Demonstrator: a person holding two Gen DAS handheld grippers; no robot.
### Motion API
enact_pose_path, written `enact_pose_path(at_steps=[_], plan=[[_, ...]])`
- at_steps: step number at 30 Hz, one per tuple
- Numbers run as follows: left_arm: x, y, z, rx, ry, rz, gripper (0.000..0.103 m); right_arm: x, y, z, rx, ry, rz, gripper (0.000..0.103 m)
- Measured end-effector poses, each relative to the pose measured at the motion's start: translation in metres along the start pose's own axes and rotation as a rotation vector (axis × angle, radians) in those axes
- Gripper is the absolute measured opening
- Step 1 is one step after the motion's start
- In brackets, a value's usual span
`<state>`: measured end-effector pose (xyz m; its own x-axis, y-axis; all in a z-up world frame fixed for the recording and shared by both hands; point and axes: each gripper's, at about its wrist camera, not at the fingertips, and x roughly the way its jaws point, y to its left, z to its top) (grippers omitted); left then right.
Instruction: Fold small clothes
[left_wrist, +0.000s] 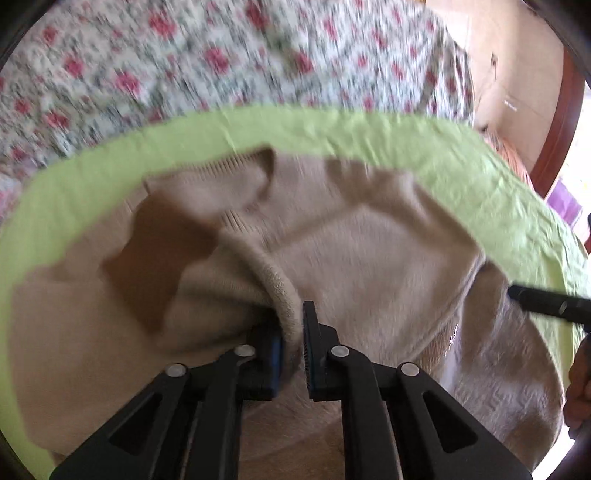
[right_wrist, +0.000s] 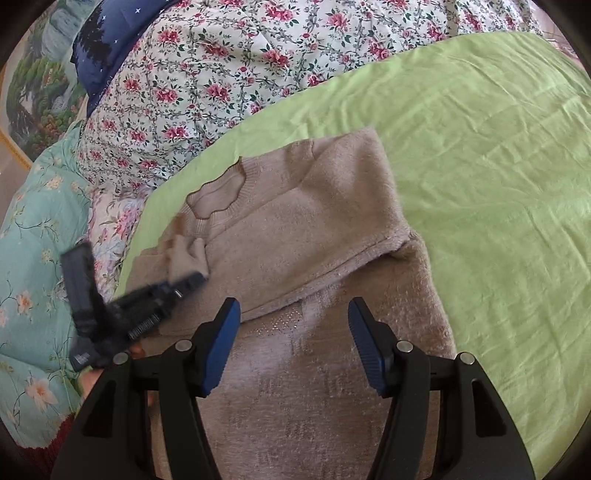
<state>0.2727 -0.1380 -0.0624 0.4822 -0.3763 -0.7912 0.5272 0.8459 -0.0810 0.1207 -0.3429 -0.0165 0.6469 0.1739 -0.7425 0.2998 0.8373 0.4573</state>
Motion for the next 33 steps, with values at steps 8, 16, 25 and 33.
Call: enact_pose_path(at_steps=[8, 16, 25, 33], plan=[[-0.047, 0.001, -0.047, -0.022, -0.026, -0.009, 0.075, 0.029, 0.047, 0.009, -0.105, 0.024, 0.078, 0.062], [-0.1, 0.082, -0.09, -0.198, -0.058, 0.16, 0.077, 0.118, 0.105, 0.04, -0.179, 0.131, 0.187, 0.062], [-0.091, 0.182, -0.117, -0.448, 0.023, 0.294, 0.075, 0.174, 0.142, 0.056, -0.227, 0.182, 0.206, 0.012], [-0.076, 0.182, -0.105, -0.47, 0.016, 0.35, 0.075, 0.058, 0.064, 0.051, -0.037, -0.165, 0.119, 0.009]])
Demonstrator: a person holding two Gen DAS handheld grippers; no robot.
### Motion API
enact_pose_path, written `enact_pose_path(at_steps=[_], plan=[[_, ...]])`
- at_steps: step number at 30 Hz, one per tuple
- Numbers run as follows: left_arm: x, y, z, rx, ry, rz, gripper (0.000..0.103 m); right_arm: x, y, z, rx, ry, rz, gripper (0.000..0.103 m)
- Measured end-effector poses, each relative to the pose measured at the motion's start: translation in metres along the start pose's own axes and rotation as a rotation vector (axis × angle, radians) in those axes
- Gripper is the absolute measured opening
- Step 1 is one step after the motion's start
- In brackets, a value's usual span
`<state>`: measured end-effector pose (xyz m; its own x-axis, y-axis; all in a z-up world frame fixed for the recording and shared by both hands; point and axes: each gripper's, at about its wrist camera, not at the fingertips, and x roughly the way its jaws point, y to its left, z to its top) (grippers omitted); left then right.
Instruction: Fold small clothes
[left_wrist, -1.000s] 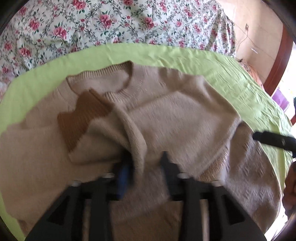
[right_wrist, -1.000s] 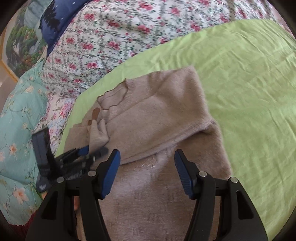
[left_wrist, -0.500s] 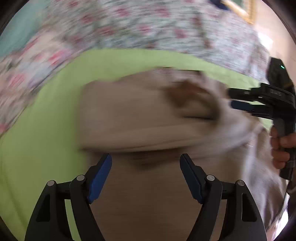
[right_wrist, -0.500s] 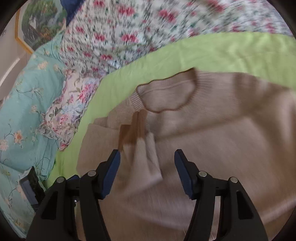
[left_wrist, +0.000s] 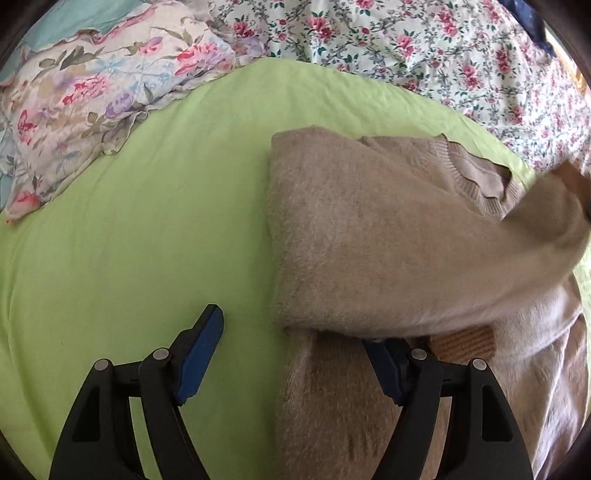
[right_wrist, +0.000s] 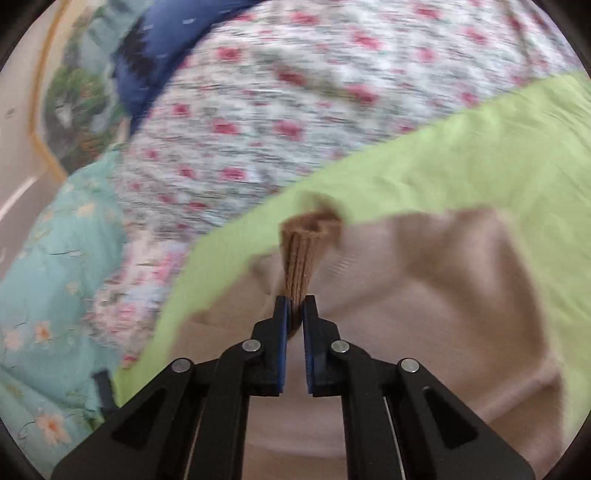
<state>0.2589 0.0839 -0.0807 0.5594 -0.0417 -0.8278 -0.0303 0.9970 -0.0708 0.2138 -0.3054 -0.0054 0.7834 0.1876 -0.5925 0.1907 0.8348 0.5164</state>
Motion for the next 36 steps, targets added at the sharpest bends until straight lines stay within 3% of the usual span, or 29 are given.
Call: enact_pose_path(at_steps=[3, 6, 10, 13, 15, 17, 21, 25, 27, 29, 31, 33, 34, 36], plan=[[-0.001, 0.0, 0.0, -0.016, -0.012, 0.015, 0.074, -0.005, -0.033, -0.021, 0.042, 0.037, -0.102, 0.008], [-0.004, 0.01, -0.003, -0.067, -0.019, 0.024, 0.074, -0.007, -0.053, -0.03, 0.088, 0.058, -0.103, 0.008], [-0.007, 0.014, -0.002, -0.117, -0.035, 0.024, 0.073, -0.007, -0.045, -0.031, 0.058, 0.053, -0.11, 0.008], [-0.016, 0.013, 0.0, -0.144, -0.081, 0.036, 0.073, -0.023, -0.032, -0.021, 0.022, -0.016, -0.064, 0.008], [-0.013, 0.026, -0.001, -0.221, -0.067, 0.005, 0.073, -0.035, -0.024, -0.019, -0.009, -0.068, -0.045, 0.008], [-0.005, 0.038, -0.003, -0.278, -0.037, -0.049, 0.073, -0.039, -0.023, -0.024, -0.035, -0.075, -0.081, 0.008], [-0.009, 0.021, -0.006, -0.188, -0.048, -0.02, 0.073, -0.022, -0.043, -0.044, -0.018, 0.018, -0.179, 0.007], [-0.005, 0.014, -0.008, -0.143, -0.037, -0.009, 0.073, -0.025, -0.048, -0.049, -0.013, 0.024, -0.222, 0.007], [-0.004, 0.015, -0.008, -0.144, -0.031, -0.012, 0.074, -0.012, -0.062, -0.05, 0.052, 0.13, -0.243, 0.008], [-0.004, 0.017, -0.009, -0.141, -0.029, -0.012, 0.074, -0.023, -0.067, -0.05, 0.098, 0.101, -0.246, 0.008], [-0.004, 0.017, -0.01, -0.139, -0.031, -0.008, 0.074, -0.051, -0.057, -0.047, 0.073, -0.016, -0.337, 0.012], [-0.003, 0.019, -0.011, -0.145, -0.03, -0.01, 0.074, -0.073, -0.046, -0.041, 0.05, -0.119, -0.337, 0.013], [-0.003, 0.018, -0.01, -0.145, -0.03, -0.008, 0.074, -0.076, -0.039, -0.036, 0.032, -0.136, -0.306, 0.013], [-0.002, 0.016, -0.01, -0.135, -0.03, 0.007, 0.074, -0.06, -0.03, -0.028, -0.009, -0.065, -0.231, 0.016]])
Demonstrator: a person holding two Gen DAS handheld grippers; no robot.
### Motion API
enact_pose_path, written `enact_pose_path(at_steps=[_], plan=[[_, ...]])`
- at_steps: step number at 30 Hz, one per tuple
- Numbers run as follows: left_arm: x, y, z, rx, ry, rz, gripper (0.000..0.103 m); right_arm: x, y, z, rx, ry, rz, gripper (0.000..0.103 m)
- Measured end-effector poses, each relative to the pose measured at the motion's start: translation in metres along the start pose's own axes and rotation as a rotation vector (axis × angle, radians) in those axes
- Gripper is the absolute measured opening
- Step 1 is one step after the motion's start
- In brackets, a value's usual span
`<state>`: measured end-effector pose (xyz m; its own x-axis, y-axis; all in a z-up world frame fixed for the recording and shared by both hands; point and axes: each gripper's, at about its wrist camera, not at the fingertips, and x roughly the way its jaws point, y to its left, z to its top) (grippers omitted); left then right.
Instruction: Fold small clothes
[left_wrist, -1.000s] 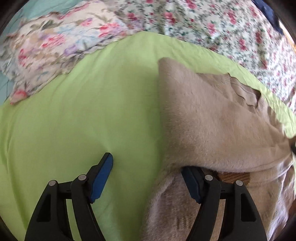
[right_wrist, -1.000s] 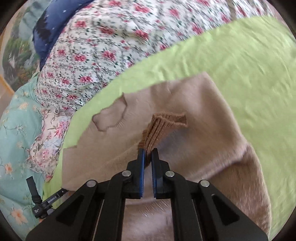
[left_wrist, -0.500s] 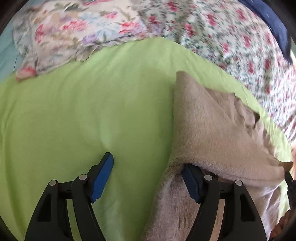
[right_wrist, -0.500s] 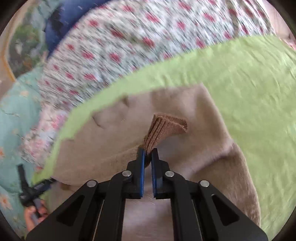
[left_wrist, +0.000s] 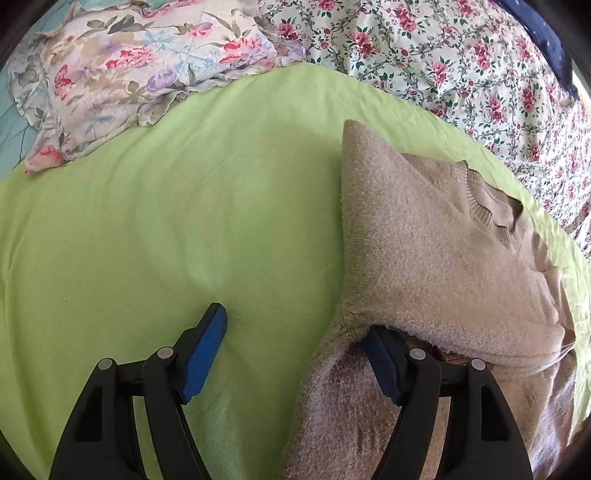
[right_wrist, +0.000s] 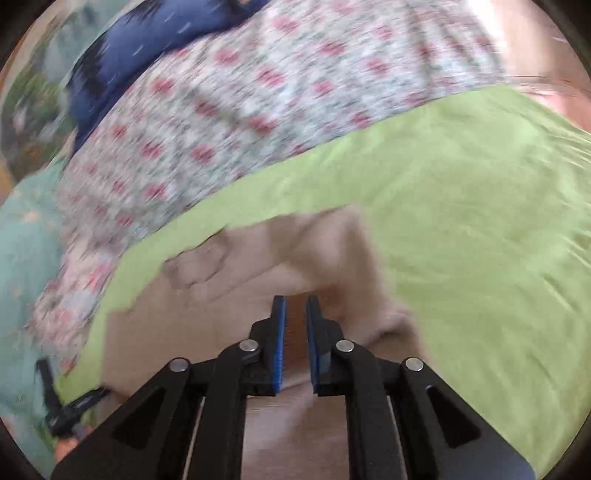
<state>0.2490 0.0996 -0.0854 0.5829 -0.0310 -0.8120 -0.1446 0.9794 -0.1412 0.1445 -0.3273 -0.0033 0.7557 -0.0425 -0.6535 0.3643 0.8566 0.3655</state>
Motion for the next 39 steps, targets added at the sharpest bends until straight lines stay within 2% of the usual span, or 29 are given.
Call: enact_pose_path(at_steps=[2, 3, 5, 6, 8, 12, 16, 18, 23, 27, 31, 34, 39], plan=[[0.0, -0.002, 0.0, 0.006, 0.002, 0.009, 0.074, 0.033, 0.005, 0.0, -0.004, 0.11, 0.077, 0.016], [0.0, -0.001, 0.0, 0.004, 0.003, 0.006, 0.074, 0.049, 0.004, -0.003, -0.004, 0.162, 0.074, 0.016], [0.001, 0.002, 0.001, -0.003, 0.005, -0.006, 0.074, 0.074, -0.008, -0.01, 0.017, 0.264, 0.007, 0.015], [0.001, 0.003, 0.001, -0.004, 0.006, -0.012, 0.074, 0.077, -0.019, -0.012, 0.05, 0.272, 0.001, 0.011], [0.0, 0.004, 0.002, 0.0, 0.014, -0.021, 0.074, 0.065, -0.029, -0.013, 0.071, 0.236, -0.03, 0.011], [-0.009, 0.003, -0.003, 0.03, 0.038, -0.023, 0.073, 0.017, -0.045, -0.012, 0.094, 0.164, -0.093, 0.02], [-0.034, 0.01, -0.025, 0.056, 0.067, -0.113, 0.073, -0.03, -0.049, -0.02, 0.061, 0.159, -0.01, 0.025], [-0.048, 0.017, -0.042, 0.07, 0.088, -0.157, 0.073, -0.049, -0.051, -0.031, 0.029, 0.17, 0.021, 0.031], [-0.087, 0.031, -0.101, 0.105, 0.147, -0.273, 0.075, -0.099, -0.063, -0.071, -0.056, 0.209, 0.088, 0.043], [-0.118, 0.04, -0.149, 0.126, 0.168, -0.36, 0.078, -0.136, -0.084, -0.102, -0.055, 0.25, 0.176, 0.049], [-0.138, 0.041, -0.194, 0.111, 0.199, -0.503, 0.08, -0.16, -0.106, -0.127, -0.091, 0.309, 0.192, 0.052], [-0.145, 0.031, -0.223, 0.163, 0.24, -0.605, 0.08, -0.168, -0.119, -0.148, -0.09, 0.384, 0.234, 0.055], [-0.148, 0.023, -0.241, 0.248, 0.271, -0.676, 0.08, -0.16, -0.111, -0.175, -0.115, 0.446, 0.347, 0.057]])
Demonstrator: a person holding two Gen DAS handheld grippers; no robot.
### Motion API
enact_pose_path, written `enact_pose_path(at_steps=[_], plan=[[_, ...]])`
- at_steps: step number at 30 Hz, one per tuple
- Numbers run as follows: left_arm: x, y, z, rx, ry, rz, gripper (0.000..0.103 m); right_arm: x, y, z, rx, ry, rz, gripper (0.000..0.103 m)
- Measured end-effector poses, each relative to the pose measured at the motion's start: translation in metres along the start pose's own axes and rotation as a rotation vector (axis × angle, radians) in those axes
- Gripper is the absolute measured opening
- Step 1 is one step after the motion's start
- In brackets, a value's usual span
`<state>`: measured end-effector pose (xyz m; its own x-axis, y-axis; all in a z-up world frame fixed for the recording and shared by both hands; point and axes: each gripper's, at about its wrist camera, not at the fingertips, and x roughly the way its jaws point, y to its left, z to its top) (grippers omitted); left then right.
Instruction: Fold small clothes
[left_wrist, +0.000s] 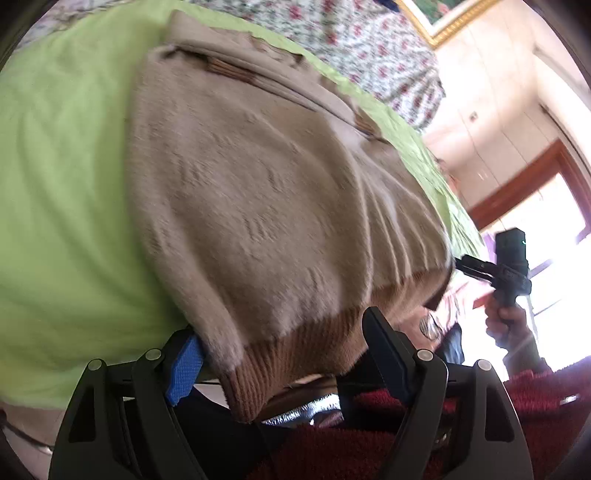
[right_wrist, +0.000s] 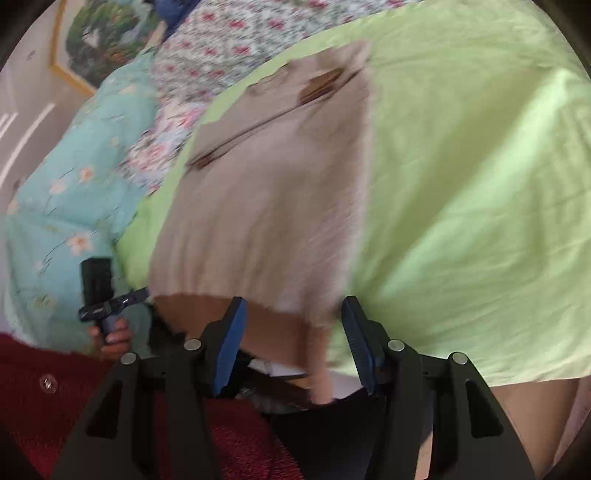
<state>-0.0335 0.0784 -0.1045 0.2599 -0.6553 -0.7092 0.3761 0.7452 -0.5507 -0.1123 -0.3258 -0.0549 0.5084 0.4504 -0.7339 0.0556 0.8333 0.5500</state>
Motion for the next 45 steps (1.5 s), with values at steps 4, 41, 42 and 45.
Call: enact_pose_path(at_steps=[4, 41, 42, 45], plan=[[0.007, -0.003, -0.001, 0.044, 0.03, -0.005, 0.072, 0.016, 0.009, -0.006, -0.06, 0.028, 0.012, 0.059], [-0.111, -0.02, 0.166, 0.049, -0.52, 0.006, 0.006, -0.05, 0.026, 0.169, 0.005, -0.522, 0.169, 0.009], [-0.108, -0.02, 0.179, 0.053, -0.525, 0.017, 0.006, -0.045, 0.025, 0.183, 0.007, -0.523, 0.144, 0.009], [-0.088, -0.011, 0.223, 0.047, -0.521, 0.056, 0.006, -0.025, 0.019, 0.224, 0.016, -0.508, 0.073, 0.009]])
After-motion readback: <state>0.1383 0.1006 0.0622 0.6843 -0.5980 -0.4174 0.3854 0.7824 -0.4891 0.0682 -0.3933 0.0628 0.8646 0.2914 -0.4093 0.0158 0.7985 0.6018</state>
